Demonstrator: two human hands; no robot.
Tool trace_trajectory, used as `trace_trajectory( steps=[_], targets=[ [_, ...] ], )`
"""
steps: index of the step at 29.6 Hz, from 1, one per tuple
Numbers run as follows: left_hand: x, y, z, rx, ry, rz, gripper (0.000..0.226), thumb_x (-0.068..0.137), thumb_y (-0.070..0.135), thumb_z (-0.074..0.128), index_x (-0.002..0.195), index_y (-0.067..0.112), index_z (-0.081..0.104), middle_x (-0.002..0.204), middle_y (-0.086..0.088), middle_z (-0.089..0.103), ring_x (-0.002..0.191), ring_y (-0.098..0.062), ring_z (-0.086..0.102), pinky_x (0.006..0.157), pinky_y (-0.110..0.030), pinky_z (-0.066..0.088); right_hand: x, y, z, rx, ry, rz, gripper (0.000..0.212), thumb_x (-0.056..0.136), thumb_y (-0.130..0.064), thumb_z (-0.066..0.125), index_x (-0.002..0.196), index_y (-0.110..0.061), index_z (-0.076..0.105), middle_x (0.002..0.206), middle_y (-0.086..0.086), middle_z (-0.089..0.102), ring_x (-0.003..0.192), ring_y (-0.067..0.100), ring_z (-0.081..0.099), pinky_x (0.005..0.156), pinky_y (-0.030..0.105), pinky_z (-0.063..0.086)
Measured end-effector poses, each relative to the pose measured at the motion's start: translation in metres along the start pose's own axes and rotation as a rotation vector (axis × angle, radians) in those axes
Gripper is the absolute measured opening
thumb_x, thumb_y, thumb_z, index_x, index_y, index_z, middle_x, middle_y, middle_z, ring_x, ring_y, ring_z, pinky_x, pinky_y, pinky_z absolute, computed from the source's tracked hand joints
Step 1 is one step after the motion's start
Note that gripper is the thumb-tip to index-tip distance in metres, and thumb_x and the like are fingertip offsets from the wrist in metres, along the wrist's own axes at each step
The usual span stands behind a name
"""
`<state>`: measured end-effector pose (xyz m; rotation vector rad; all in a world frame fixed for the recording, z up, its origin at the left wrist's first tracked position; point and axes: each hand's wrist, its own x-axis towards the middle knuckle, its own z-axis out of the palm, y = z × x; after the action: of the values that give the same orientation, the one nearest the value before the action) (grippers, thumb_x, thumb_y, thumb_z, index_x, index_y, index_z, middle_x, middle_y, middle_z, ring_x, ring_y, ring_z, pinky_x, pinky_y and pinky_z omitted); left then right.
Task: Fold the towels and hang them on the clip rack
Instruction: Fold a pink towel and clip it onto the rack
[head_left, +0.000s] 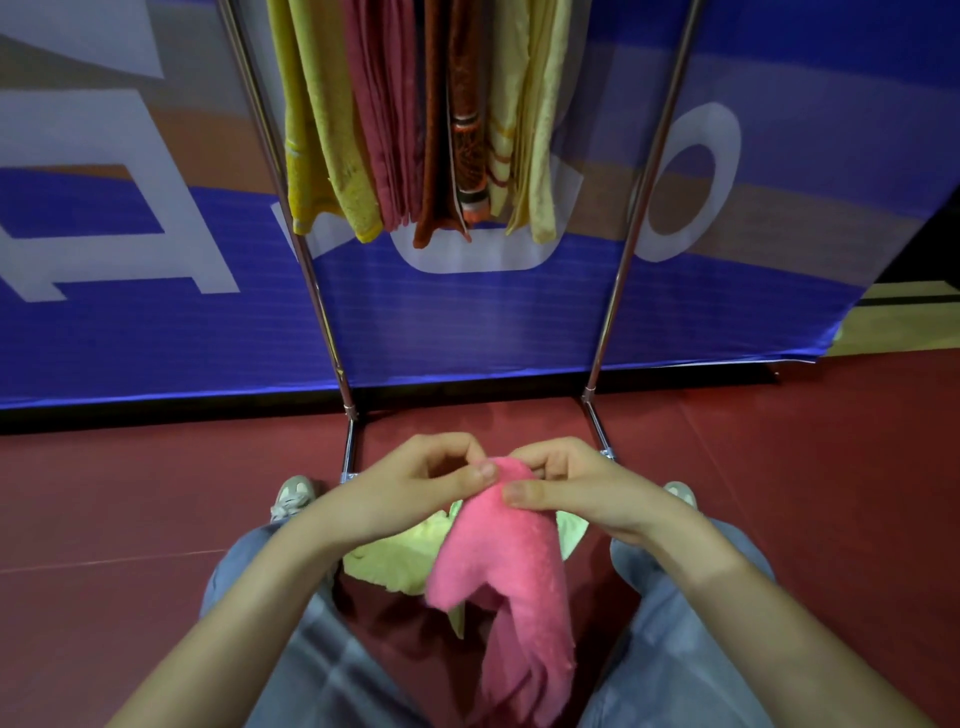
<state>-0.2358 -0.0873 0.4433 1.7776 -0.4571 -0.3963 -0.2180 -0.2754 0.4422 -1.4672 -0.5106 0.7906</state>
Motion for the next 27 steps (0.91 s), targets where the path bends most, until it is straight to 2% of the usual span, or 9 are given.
trace_trajectory(
  steps=[2, 6, 8, 10, 12, 18, 21, 23, 27],
  targets=[
    [-0.002, 0.003, -0.003, -0.043, -0.036, 0.007, 0.037, 0.065, 0.064, 0.063, 0.064, 0.027, 0.058, 0.066, 0.002, 0.055, 0.060, -0.003, 0.048, 0.057, -0.013, 0.040, 0.001, 0.004, 0.000, 0.010, -0.023, 0.029, 0.012, 0.077, -0.016, 0.058, 0.087, -0.013, 0.064, 0.066, -0.014, 0.069, 0.066, -0.004, 0.063, 0.063, 0.009, 0.046],
    [-0.004, 0.013, -0.012, -0.100, -0.027, 0.001, 0.023, 0.084, 0.029, 0.057, 0.063, 0.021, 0.051, 0.050, 0.014, 0.052, 0.047, 0.005, 0.044, 0.049, -0.005, 0.036, 0.001, 0.013, 0.002, 0.054, -0.059, 0.075, 0.038, 0.061, -0.056, 0.072, 0.077, -0.022, 0.068, 0.068, -0.016, 0.069, 0.068, -0.005, 0.062, 0.066, 0.009, 0.046],
    [-0.007, 0.016, -0.019, -0.141, 0.021, 0.030, 0.025, 0.080, 0.036, 0.062, 0.058, 0.028, 0.055, 0.051, 0.015, 0.053, 0.048, 0.005, 0.045, 0.049, -0.006, 0.036, 0.001, 0.020, -0.001, 0.014, -0.064, 0.124, 0.046, 0.055, -0.066, 0.069, 0.075, -0.025, 0.070, 0.073, -0.018, 0.070, 0.075, -0.002, 0.063, 0.073, 0.012, 0.044],
    [-0.010, 0.017, -0.030, -0.153, 0.055, 0.046, 0.032, 0.064, 0.059, 0.068, 0.058, 0.030, 0.056, 0.055, 0.013, 0.054, 0.052, 0.004, 0.045, 0.051, -0.007, 0.038, 0.000, 0.027, -0.006, -0.023, -0.063, 0.172, 0.046, 0.058, -0.063, 0.070, 0.083, -0.025, 0.070, 0.078, -0.017, 0.071, 0.081, 0.008, 0.062, 0.079, 0.020, 0.043],
    [-0.014, 0.015, -0.039, -0.137, 0.087, 0.029, 0.041, 0.055, 0.067, 0.069, 0.059, 0.029, 0.057, 0.058, 0.011, 0.054, 0.054, 0.002, 0.046, 0.053, -0.009, 0.040, -0.001, 0.028, -0.010, -0.016, -0.061, 0.168, 0.059, 0.057, -0.060, 0.073, 0.091, -0.013, 0.064, 0.077, -0.016, 0.071, 0.079, 0.001, 0.063, 0.077, 0.014, 0.045],
    [-0.010, 0.003, -0.044, -0.099, 0.095, -0.100, 0.030, 0.071, 0.056, 0.063, 0.074, 0.027, 0.063, 0.063, 0.016, 0.060, 0.059, 0.006, 0.052, 0.060, -0.011, 0.042, 0.003, -0.007, -0.015, 0.174, -0.055, -0.004, 0.051, 0.047, -0.053, 0.080, 0.080, -0.015, 0.073, 0.070, -0.010, 0.072, 0.066, -0.002, 0.065, 0.060, 0.010, 0.049],
    [0.011, 0.015, -0.031, -0.131, 0.042, -0.133, 0.047, 0.075, 0.063, 0.052, 0.088, 0.018, 0.062, 0.082, 0.002, 0.063, 0.079, -0.009, 0.057, 0.074, -0.017, 0.048, 0.015, -0.031, -0.011, 0.138, -0.021, -0.061, 0.033, 0.050, -0.045, 0.072, 0.072, -0.021, 0.076, 0.067, -0.012, 0.072, 0.063, -0.003, 0.065, 0.056, 0.009, 0.048],
    [0.023, 0.029, -0.020, -0.162, 0.085, -0.142, 0.044, 0.077, 0.055, 0.045, 0.088, 0.014, 0.057, 0.092, -0.011, 0.051, 0.088, -0.021, 0.044, 0.079, -0.024, 0.041, 0.021, -0.043, -0.009, 0.147, 0.019, -0.081, 0.034, 0.049, -0.047, 0.071, 0.072, -0.023, 0.076, 0.070, -0.011, 0.073, 0.066, -0.002, 0.066, 0.060, 0.010, 0.050],
    [0.040, 0.050, -0.009, -0.185, 0.092, -0.112, 0.040, 0.073, 0.056, 0.048, 0.095, 0.026, 0.063, 0.106, -0.004, 0.064, 0.107, -0.021, 0.059, 0.101, -0.035, 0.042, 0.021, -0.058, -0.021, 0.105, 0.143, -0.111, 0.035, 0.058, -0.052, 0.066, 0.071, -0.021, 0.075, 0.069, -0.005, 0.072, 0.064, 0.002, 0.064, 0.062, 0.014, 0.052]
  ],
)
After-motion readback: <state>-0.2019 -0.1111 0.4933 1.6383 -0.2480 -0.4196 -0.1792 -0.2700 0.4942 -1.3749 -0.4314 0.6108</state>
